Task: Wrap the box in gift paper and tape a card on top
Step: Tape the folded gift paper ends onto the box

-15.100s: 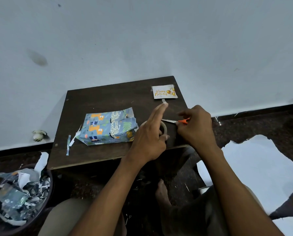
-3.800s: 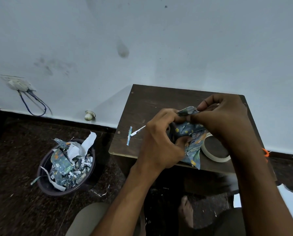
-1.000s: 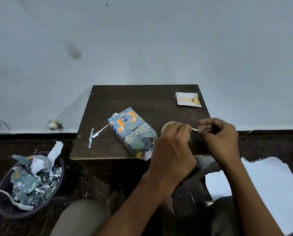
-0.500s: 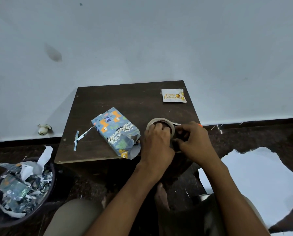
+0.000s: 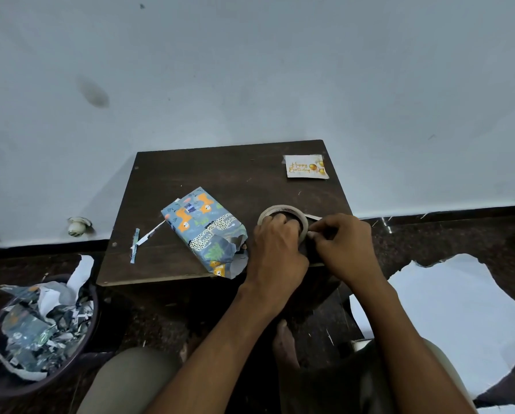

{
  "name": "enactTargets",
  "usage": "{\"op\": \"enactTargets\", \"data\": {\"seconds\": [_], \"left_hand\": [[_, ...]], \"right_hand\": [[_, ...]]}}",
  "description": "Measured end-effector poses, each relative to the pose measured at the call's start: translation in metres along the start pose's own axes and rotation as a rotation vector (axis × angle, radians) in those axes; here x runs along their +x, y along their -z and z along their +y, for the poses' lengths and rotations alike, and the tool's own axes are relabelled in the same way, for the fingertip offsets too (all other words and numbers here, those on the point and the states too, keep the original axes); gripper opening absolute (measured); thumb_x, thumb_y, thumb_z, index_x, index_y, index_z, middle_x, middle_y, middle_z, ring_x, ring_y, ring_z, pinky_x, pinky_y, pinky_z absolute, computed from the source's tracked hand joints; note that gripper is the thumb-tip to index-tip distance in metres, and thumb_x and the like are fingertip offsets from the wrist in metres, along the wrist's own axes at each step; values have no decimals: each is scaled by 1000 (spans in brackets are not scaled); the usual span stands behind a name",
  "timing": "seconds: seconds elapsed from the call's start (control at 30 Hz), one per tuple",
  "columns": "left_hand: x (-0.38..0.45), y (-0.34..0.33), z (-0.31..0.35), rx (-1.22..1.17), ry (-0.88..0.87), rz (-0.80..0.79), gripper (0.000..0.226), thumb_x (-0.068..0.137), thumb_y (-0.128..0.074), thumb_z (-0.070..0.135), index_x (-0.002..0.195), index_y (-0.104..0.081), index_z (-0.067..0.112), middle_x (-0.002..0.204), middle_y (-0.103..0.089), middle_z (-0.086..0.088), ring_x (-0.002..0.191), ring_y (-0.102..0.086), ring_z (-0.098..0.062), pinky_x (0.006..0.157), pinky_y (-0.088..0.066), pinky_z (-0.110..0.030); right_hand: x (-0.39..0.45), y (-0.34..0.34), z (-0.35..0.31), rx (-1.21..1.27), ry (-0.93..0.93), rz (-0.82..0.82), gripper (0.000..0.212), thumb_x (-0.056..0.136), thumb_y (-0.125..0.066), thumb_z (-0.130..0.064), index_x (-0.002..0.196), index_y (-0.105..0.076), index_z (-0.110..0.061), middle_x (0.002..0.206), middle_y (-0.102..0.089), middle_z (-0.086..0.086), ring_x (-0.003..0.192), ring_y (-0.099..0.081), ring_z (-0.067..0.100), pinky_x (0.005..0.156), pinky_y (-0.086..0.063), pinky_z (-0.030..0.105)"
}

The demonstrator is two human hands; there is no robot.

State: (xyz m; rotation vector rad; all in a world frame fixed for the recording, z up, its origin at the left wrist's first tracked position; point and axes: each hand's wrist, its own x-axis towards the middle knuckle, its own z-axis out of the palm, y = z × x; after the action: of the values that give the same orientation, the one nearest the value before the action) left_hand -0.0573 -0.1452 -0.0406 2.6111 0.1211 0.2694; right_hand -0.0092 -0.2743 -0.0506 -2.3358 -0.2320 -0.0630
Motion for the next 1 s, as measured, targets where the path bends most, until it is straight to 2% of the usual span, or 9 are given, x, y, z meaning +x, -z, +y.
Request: {"op": "enactTargets", "data": {"seconds": [0.13, 0.23, 0.33, 0.47, 0.57, 0.63, 0.73, 0.87, 1.0], "left_hand": [[0, 4, 1, -23, 5, 26, 23, 66, -60, -5, 86, -69, 3, 95, -64, -14, 92, -58, -38, 77, -48, -45], [1, 8, 3, -52, 6, 63, 25, 66, -62, -7, 87, -69, 4, 99, -66, -13, 94, -58, -36, 78, -48, -43], [2, 11, 2, -101, 6, 126, 21, 65, -61, -7, 80, -66, 7, 91, -64, -9, 86, -56, -33, 73, -47, -42], [5, 16, 0, -187, -1, 163, 25, 68, -58, -6, 85, -69, 10, 89, -62, -5, 87, -57, -29, 75, -50, -47], [6, 20, 1, -250, 14, 160, 24, 77, -59, -5, 90, -70, 12, 94, -62, -1, 94, -57, -24, 80, -51, -49], [7, 23, 1, -288, 19, 163, 23, 82, -61, -4, 93, -71, 14, 96, -61, 1, 96, -56, -21, 83, -51, -48], [9, 26, 1, -328, 16, 155, 22, 89, -60, -1, 95, -71, 16, 99, -60, 3, 99, -54, -18, 86, -49, -39], [9, 29, 1, -340, 12, 152, 22, 96, -55, 2, 100, -72, 15, 102, -58, 1, 100, -51, -15, 78, -36, -12], [10, 29, 1, -352, -22, 163, 25, 99, -50, 4, 99, -72, 15, 99, -56, 1, 96, -51, -16, 76, -35, -12]], "right_hand": [[0, 5, -5, 59, -4, 24, 14, 83, -73, -8, 84, -81, -19, 75, -71, -10, 74, -65, 0, 71, -50, 20], [1, 6, -8, 85, 5, 43, 14, 85, -72, -8, 83, -80, -19, 71, -67, -16, 73, -64, -2, 68, -45, 12], [2, 7, -9, 126, 4, 53, 14, 87, -71, -10, 81, -77, -21, 72, -67, -16, 70, -62, -2, 62, -40, 6], [2, 8, -12, 246, 37, 118, 12, 85, -73, -6, 88, -74, -18, 74, -68, -11, 71, -62, -1, 62, -43, 7], [2, 13, -13, 328, 128, 144, 24, 81, -74, 0, 97, -74, -18, 79, -71, -6, 72, -65, 9, 66, -49, 18], [1, 17, -13, 365, 213, 127, 30, 79, -74, 4, 101, -76, -17, 85, -71, -2, 74, -66, 14, 65, -49, 18], [1, 21, -13, 335, 289, 98, 28, 79, -77, 3, 98, -79, -17, 90, -72, -2, 76, -67, 16, 64, -51, 21], [2, 22, -12, 340, 281, 81, 19, 80, -83, -4, 93, -79, -17, 88, -74, -2, 75, -68, 16, 63, -52, 27], [4, 29, -11, 460, 202, 22, 13, 80, -84, -6, 89, -79, -15, 84, -75, -2, 72, -66, 14, 64, -49, 27]]}}
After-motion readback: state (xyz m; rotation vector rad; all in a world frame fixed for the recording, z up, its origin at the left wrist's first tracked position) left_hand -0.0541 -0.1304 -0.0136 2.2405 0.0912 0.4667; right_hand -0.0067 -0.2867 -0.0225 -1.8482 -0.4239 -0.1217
